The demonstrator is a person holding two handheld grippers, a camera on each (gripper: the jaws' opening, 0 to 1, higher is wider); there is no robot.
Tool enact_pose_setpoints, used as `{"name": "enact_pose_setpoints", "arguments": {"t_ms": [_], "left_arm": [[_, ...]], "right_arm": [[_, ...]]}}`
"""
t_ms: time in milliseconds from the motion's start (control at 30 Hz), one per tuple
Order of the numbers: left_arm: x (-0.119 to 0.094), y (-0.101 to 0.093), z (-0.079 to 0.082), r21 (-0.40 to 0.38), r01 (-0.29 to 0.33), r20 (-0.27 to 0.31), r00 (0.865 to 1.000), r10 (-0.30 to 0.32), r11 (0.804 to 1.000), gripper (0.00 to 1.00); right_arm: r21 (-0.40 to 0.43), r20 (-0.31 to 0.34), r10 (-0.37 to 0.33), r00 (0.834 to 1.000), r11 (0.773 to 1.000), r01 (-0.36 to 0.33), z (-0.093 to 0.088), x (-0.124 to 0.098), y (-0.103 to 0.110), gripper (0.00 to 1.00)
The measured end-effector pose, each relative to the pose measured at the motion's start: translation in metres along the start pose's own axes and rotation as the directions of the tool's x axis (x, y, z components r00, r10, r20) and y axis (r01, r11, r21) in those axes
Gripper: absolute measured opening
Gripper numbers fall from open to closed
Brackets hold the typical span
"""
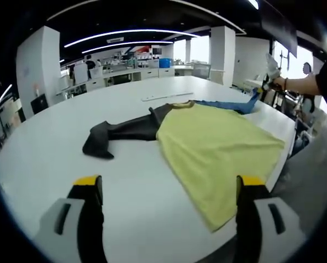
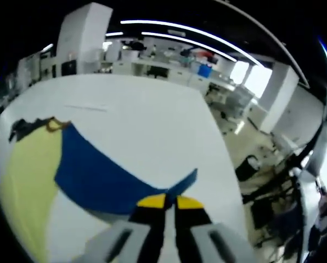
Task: Fold the garment on the visible template until the final outline fits inside the template.
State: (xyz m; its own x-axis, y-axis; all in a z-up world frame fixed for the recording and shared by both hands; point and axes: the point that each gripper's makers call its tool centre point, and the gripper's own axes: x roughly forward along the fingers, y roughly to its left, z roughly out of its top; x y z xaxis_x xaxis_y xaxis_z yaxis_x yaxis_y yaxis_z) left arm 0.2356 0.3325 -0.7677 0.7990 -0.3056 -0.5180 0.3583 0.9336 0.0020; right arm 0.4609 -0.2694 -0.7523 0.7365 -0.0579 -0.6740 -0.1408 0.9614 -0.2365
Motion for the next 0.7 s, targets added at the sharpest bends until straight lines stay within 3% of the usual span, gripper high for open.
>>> {"name": "enact_pose_setpoints", "arguments": {"t_ms": [167, 367, 433, 533, 700], "left_arm": [[0.0, 0.0, 0.0, 0.002, 0.002, 0.001, 1.0, -0.002, 1.0, 0.99], [-0.002, 0.0, 0.0, 0.001, 0.005, 0.001, 1.0, -0.005, 1.0, 0.99], [-0.003, -0.001, 0.0, 0.003, 0.007, -0.001, 1.0, -0.007, 1.0, 0.99], [-0.003, -0.001, 0.0, 0.003, 0.01, 0.0, 1.0, -0.01, 1.0, 0.99], [-0.005, 0.0, 0.006, -0.002, 0.007, 0.009, 1.0, -0.007, 1.0, 0.99]], "right_arm": [[0.025, -0.005, -0.007, 1.0, 1.0, 0.007, -0.001, 0.004, -0.01, 0.0], [0.021, -0.011, -0.004, 1.0, 1.0, 0.004, -0.001, -0.003, 0.005, 0.0], [0.01, -0.004, 0.005, 1.0, 1.0, -0.005, 0.003, -0.01, 0.02, 0.0], [-0.009, 0.008, 0.017, 1.0, 1.0, -0.017, 0.015, -0.001, 0.019, 0.0], [-0.03, 0.049, 0.051, 0.997, 0.998, -0.049, 0.042, -0.001, 0.039, 0.0]]}}
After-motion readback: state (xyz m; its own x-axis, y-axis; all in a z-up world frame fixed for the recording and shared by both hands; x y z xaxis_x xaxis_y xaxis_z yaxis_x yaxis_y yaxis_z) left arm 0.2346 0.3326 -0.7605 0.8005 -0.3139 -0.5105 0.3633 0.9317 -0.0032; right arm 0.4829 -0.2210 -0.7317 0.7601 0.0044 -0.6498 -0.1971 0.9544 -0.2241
